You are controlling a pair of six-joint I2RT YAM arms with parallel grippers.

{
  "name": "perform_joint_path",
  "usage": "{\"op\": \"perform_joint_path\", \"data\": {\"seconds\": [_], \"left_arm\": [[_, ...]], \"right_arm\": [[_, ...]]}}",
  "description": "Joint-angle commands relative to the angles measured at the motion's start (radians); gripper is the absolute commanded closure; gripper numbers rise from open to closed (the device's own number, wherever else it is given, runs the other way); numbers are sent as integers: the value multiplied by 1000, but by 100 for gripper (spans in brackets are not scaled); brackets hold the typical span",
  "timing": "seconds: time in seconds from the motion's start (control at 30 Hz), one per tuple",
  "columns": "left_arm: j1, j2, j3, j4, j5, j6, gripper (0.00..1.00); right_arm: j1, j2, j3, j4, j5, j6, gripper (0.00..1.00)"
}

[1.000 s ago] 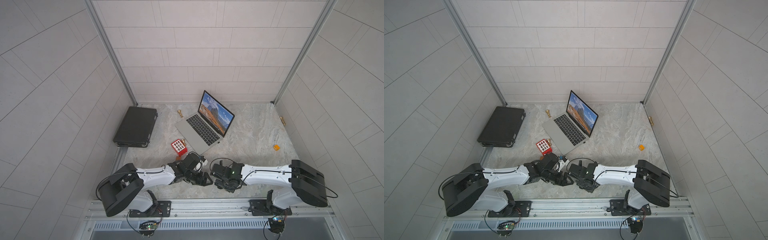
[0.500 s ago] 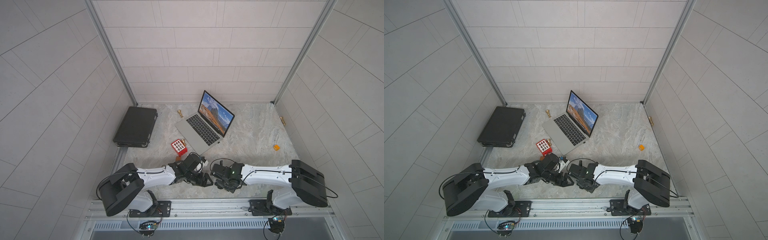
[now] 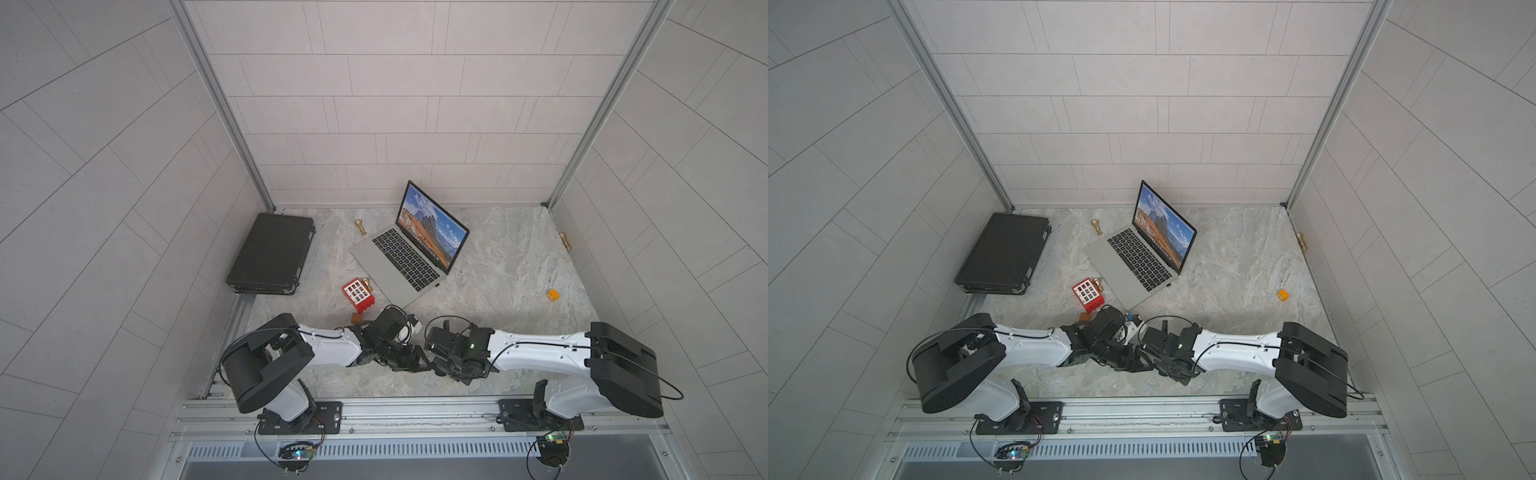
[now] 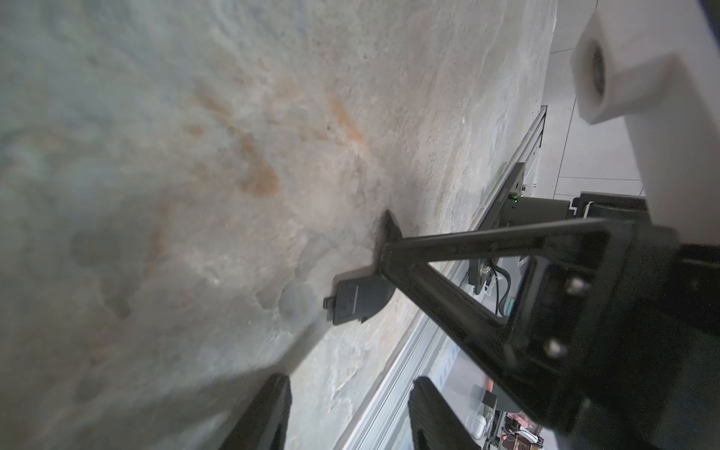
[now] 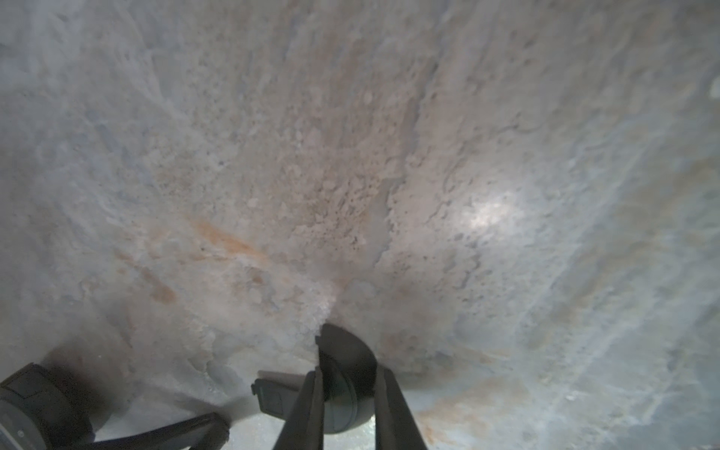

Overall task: Insert the wireless mouse receiver into the laptop
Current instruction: Pick up the lid from the center of the board.

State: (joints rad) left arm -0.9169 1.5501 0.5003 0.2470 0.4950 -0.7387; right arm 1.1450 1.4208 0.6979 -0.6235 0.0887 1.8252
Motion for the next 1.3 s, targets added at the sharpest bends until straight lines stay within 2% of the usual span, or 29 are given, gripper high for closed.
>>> {"op": "perform_joint_path", "data": {"seconds": [0.0,0.27,0.6,0.9,1.17,1.27], "left_arm": [[-5,42,15,46,10,-33,50],[-4,110,24,97,17,-68,53],[-4,209,43,192,63,-123,65],[-5,241,55,230,81,-138,74],[-6,248,56,261,80,-156,90],[-6,240,46,277,76,-162,100]], "right_arm": [[-10,20,-92,26,34,8,80],[-8,-48,-160,49,40,34,80],[-10,-121,-228,77,51,62,80],[-9,-139,-257,98,51,68,80],[-10,-162,-269,116,57,63,80],[-9,-169,-269,124,62,53,80]]}}
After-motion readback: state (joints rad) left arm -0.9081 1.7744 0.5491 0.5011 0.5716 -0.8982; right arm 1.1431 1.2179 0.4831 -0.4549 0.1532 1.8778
